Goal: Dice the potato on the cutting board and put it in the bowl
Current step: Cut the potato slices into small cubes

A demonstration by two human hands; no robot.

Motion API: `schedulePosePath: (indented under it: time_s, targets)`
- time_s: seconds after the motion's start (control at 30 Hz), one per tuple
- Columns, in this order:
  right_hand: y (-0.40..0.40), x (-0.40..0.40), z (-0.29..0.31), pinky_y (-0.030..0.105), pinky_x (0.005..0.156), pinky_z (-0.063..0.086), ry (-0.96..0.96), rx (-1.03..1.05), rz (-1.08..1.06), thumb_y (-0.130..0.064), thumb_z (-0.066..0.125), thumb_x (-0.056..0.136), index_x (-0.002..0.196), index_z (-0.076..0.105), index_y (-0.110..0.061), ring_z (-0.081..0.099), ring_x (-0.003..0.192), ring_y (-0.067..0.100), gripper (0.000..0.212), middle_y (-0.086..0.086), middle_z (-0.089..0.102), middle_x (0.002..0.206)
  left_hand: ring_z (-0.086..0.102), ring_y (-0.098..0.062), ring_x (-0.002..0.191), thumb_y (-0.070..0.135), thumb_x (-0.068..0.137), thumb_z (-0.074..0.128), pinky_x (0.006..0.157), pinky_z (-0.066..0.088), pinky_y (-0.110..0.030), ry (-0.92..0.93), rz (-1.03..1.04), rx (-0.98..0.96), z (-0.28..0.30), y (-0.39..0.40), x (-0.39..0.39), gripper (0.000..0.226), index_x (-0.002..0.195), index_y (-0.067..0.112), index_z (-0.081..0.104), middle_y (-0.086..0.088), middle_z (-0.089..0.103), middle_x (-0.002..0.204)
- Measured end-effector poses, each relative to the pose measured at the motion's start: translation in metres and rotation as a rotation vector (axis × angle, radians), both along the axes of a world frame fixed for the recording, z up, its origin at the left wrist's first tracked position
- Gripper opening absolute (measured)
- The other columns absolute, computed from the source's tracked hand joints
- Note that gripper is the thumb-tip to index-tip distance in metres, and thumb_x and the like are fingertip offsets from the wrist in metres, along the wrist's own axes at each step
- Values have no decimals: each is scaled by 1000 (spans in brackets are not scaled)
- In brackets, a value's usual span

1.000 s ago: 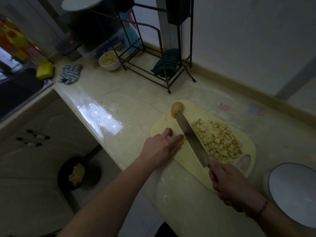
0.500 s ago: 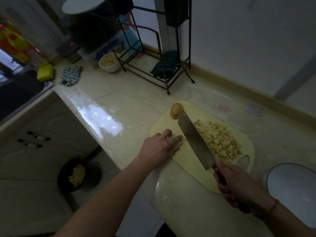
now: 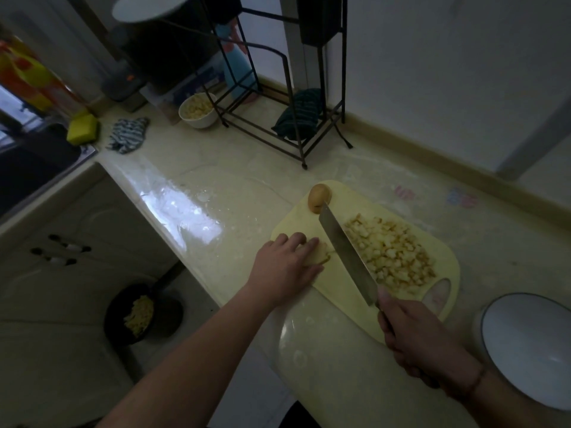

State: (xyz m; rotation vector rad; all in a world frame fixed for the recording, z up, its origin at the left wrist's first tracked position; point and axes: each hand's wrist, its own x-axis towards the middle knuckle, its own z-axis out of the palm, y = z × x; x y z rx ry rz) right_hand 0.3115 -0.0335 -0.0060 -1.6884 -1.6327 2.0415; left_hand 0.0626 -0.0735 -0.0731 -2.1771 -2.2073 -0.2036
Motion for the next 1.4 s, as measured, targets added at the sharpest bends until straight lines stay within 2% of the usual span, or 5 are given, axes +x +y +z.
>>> schedulePosePath:
  time_s: [0.1,0.37,0.73,1.0,1.4]
  targets:
    - [-3,-2,-3,18,41,25,-21,53,16,-62,37,91,62,41,-15,30,35,14,55,0,35,45,66,-26,79,60,91,46,54,55,-36,-90,47,-83,1,-4,-3,59,127,18,64,-4,63,116]
    - [-10,-11,-5,18,39,27,-22,60,30,-63,36,91,64,43,-14,32,33,14,56,-4,37,42,67,-26,95,54,97,54,72,53,-38,-134,90,-222,10,3,1,57,142,20,51,-1,49,139]
    - [-9,-12,-6,19,39,28,-40,170,51,-66,34,88,59,43,-16,38,35,15,58,-2,42,44,66,-27,94,54,95,57,68,52,-36,-134,115,-216,13,2,4,55,138,19,55,-2,51,135]
    - [-1,-11,-9,18,40,27,-14,89,15,-66,36,89,63,43,-16,34,35,14,57,-1,38,45,64,-27,99,50,97,57,76,50,-36,-216,124,-241,13,4,5,54,139,17,53,-4,48,138]
    - [0,-6,-7,19,42,23,-1,1,-39,-65,37,89,65,42,-16,28,37,15,55,1,34,48,63,-28,97,46,98,57,75,49,-37,-221,104,-240,13,6,6,52,139,14,52,-5,47,138]
